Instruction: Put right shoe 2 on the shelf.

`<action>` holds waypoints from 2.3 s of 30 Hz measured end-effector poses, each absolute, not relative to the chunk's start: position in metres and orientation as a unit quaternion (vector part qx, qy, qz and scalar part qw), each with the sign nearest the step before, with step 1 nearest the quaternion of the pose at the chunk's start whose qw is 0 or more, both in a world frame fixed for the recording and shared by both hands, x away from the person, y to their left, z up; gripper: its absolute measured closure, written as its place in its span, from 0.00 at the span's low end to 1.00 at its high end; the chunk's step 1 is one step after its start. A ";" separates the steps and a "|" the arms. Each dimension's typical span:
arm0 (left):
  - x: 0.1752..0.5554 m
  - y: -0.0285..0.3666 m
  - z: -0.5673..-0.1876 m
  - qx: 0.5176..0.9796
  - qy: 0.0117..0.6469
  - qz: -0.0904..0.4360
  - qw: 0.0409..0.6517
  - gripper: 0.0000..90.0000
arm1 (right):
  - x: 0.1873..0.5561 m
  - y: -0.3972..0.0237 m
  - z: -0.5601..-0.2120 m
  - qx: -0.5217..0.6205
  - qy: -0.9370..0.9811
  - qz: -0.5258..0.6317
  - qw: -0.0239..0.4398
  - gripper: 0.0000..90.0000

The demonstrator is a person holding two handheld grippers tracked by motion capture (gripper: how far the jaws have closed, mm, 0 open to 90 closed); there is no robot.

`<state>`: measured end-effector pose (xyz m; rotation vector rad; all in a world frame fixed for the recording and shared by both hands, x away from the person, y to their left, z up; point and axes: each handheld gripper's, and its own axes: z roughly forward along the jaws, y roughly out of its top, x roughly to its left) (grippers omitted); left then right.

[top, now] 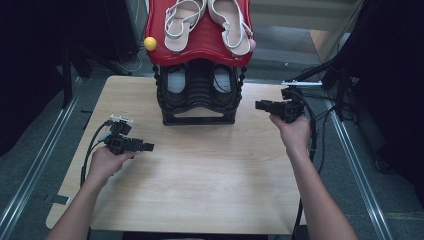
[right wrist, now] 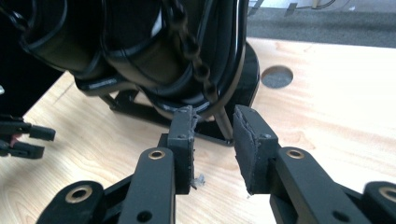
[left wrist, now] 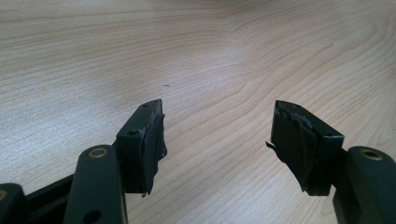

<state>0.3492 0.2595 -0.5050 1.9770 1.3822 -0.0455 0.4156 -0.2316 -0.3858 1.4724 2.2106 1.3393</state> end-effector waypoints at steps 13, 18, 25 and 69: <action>0.350 0.260 -0.506 0.765 0.537 -0.017 0.354 0.39 | 0.403 -0.235 -0.434 0.502 0.733 0.455 0.060 0.78; 0.350 0.260 -0.506 0.767 0.536 -0.018 0.352 0.39 | 0.397 -0.236 -0.452 0.509 0.730 0.454 0.052 0.76; 0.350 0.260 -0.507 0.768 0.535 -0.019 0.351 0.39 | 0.391 -0.237 -0.470 0.511 0.728 0.455 0.039 0.59; 0.351 0.257 -0.509 0.772 0.528 -0.008 0.354 0.36 | 0.379 -0.236 -0.498 0.504 0.736 0.449 0.054 0.50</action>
